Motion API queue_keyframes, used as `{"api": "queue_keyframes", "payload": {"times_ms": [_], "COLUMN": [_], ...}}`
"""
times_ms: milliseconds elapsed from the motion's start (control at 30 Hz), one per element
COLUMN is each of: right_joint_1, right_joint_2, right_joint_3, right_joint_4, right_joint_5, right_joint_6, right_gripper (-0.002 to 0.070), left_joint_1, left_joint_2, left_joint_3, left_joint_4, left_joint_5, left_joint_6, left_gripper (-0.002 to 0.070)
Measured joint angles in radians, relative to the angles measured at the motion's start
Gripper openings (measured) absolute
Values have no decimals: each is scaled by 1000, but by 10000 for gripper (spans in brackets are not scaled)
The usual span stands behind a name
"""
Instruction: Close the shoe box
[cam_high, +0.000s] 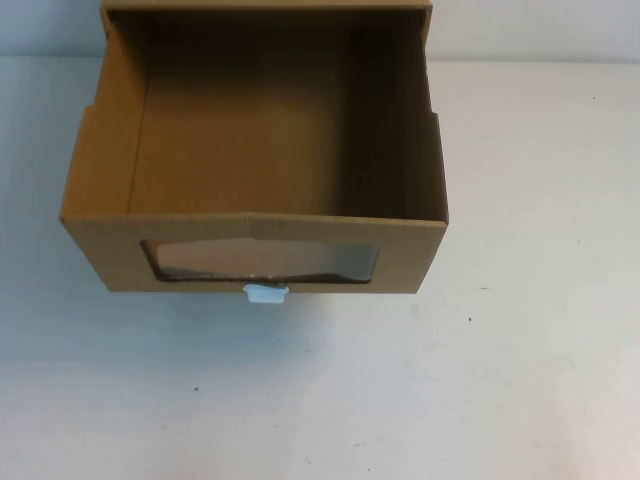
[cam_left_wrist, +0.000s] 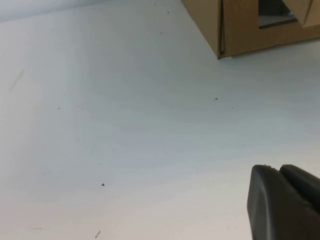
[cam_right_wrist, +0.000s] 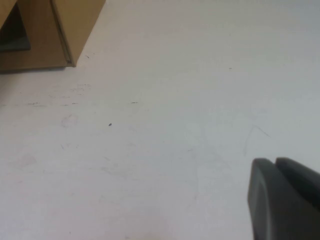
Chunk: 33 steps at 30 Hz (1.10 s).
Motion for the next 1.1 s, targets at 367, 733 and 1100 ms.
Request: {"api": "queue_keyframes", "payload": {"times_ms": [367,733,1100], "right_joint_1": [0,0,0], "right_joint_2": [0,0,0], "right_joint_3": [0,0,0], "right_joint_4": [0,0,0], "right_joint_5": [0,0,0], "right_joint_6": [0,0,0], "right_gripper": [-11,-11,-11], "left_joint_1": [0,0,0], "left_joint_2": [0,0,0], "left_joint_3": [0,0,0], "left_joint_4": [1,1,-23], "left_joint_5": [0,0,-24], "left_joint_6": [0,0,-2], "left_gripper": [-2,-2,-2]}}
